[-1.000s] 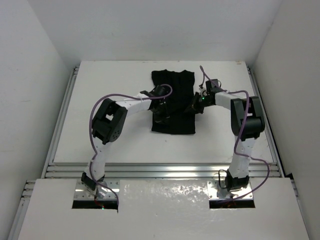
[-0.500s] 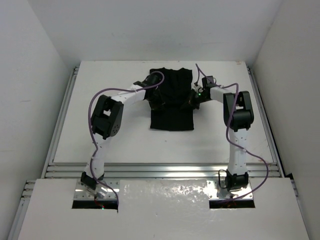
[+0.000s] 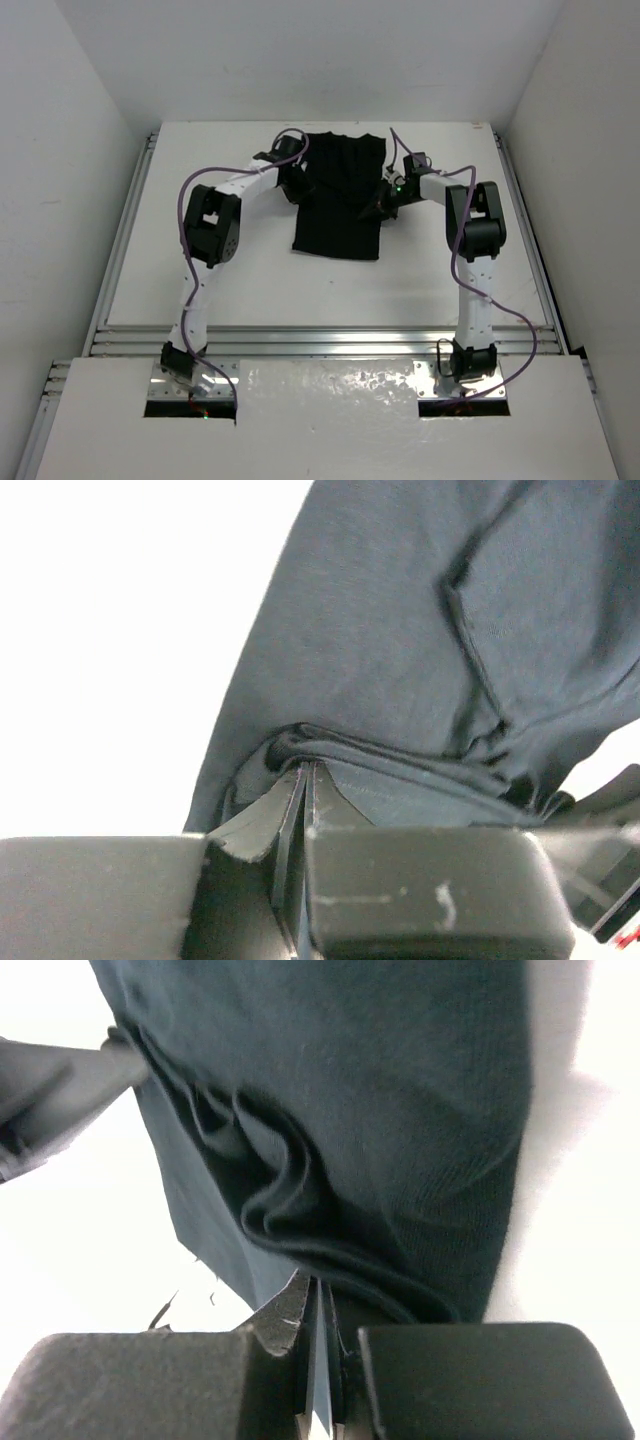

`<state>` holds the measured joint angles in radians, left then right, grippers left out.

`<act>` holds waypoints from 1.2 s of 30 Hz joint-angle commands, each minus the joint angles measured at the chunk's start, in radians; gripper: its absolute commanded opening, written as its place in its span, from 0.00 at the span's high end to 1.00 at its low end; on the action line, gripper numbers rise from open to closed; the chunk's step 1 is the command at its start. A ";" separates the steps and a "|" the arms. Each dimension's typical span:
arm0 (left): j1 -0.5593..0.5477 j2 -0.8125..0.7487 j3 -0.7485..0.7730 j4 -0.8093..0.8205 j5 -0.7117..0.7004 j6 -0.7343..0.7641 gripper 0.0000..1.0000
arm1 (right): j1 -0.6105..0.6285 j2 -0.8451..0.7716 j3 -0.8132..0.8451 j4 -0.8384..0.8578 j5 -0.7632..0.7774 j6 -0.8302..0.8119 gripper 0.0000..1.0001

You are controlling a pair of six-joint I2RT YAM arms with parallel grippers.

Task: Fold and stack the t-shirts
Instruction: Fold the folded rectangular tshirt in 1/3 of the way, then grab one side of the 2/3 rectangular tshirt with both arms

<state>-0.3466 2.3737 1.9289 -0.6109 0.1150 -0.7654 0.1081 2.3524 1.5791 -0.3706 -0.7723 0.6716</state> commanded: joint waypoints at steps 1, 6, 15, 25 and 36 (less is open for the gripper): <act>0.053 0.042 0.056 -0.003 -0.104 -0.021 1.00 | -0.001 -0.022 0.025 -0.044 -0.008 -0.063 0.93; 0.075 0.077 0.090 -0.004 -0.143 -0.034 1.00 | -0.004 -0.024 0.065 -0.047 -0.080 -0.066 0.82; 0.075 -0.295 -0.163 0.085 -0.153 0.006 0.83 | -0.015 -0.154 0.095 -0.089 -0.008 -0.073 0.56; 0.110 -0.571 -0.723 0.229 0.015 0.110 0.70 | 0.036 -0.433 -0.464 0.149 0.062 0.013 0.28; 0.195 -0.590 -0.636 0.370 0.247 0.212 0.99 | 0.154 -0.521 -0.582 0.358 0.050 0.115 1.00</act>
<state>-0.1421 1.8637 1.2186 -0.3573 0.2687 -0.5941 0.2657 1.9003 0.9951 -0.1646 -0.7082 0.7204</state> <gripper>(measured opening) 0.016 0.002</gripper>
